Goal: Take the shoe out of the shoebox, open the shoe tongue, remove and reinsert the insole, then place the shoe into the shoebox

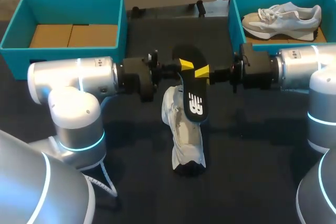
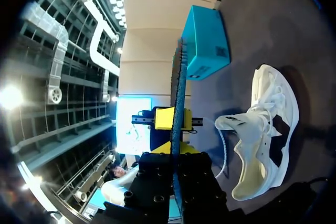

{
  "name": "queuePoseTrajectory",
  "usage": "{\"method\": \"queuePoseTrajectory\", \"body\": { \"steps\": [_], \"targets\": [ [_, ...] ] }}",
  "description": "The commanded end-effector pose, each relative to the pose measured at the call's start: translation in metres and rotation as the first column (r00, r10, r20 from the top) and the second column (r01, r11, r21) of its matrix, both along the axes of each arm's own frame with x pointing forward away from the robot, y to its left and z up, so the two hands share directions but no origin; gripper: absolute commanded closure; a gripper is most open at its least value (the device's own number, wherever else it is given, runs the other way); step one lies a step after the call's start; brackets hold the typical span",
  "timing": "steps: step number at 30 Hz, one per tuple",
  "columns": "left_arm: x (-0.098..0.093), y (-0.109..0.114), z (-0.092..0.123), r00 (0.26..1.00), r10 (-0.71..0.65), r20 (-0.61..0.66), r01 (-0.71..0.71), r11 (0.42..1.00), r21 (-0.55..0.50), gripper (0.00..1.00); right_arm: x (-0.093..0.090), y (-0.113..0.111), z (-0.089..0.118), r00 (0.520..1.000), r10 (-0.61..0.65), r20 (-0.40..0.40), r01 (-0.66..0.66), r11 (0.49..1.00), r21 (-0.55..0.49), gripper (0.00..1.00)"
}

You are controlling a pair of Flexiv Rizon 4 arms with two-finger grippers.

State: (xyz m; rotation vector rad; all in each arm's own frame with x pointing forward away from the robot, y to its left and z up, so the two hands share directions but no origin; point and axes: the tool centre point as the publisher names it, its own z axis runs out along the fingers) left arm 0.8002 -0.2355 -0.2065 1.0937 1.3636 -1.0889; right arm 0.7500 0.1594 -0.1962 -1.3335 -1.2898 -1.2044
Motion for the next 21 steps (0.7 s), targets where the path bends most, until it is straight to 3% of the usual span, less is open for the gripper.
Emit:
{"method": "queuePoseTrajectory", "body": {
  "steps": [1, 3, 4, 5, 6, 7, 12, 17, 21],
  "targets": [
    [0.0, -0.003, -0.001, 1.0, -0.005, 0.01, 0.006, 1.0, -0.001, 1.0, 0.0, 0.002, 0.0, 1.0, -0.002, -0.001, 0.002, 1.0, -0.002, 1.0],
    [-0.001, -0.002, 0.0, 1.0, -0.009, 0.016, 0.009, 1.0, 0.0, 1.0, 0.0, 0.002, 0.0, 1.0, -0.002, -0.001, 0.002, 1.0, -0.002, 1.0],
    [-0.001, -0.002, 0.001, 1.0, -0.009, 0.02, 0.009, 1.0, 0.001, 1.0, 0.0, 0.001, 0.0, 1.0, 0.006, 0.007, -0.006, 1.0, 0.004, 0.87],
    [-0.002, -0.001, 0.002, 1.0, -0.009, 0.022, 0.009, 1.0, 0.002, 1.0, -0.001, 0.0, 0.0, 1.0, 0.002, 0.016, -0.002, 1.0, 0.005, 0.65],
    [-0.003, 0.0, 0.003, 1.0, -0.01, 0.025, 0.01, 1.0, 0.002, 1.0, -0.001, -0.002, 0.0, 1.0, 0.004, 0.026, -0.004, 1.0, 0.007, 0.17],
    [-0.003, 0.002, 0.005, 1.0, -0.011, 0.029, 0.011, 1.0, 0.003, 1.0, -0.001, -0.004, 0.0, 0.999, 0.012, 0.04, -0.012, 1.0, 0.009, 0.0],
    [-0.008, 0.012, 0.012, 0.999, -0.02, 0.038, 0.02, 1.0, 0.016, 1.0, -0.006, -0.021, 0.0, 0.987, 0.068, 0.149, -0.064, 0.997, -0.031, 0.0],
    [-0.013, 0.024, 0.017, 0.999, -0.043, -0.002, 0.043, 0.999, 0.01, 1.0, -0.011, -0.04, -0.001, 0.938, 0.19, 0.29, -0.166, 0.981, -0.104, 0.0],
    [-0.02, 0.032, 0.023, 0.998, -0.049, -0.033, 0.05, 0.998, 0.039, 1.0, -0.011, -0.046, -0.004, 0.943, 0.194, 0.271, -0.174, 0.98, -0.098, 0.0]
  ]
}}
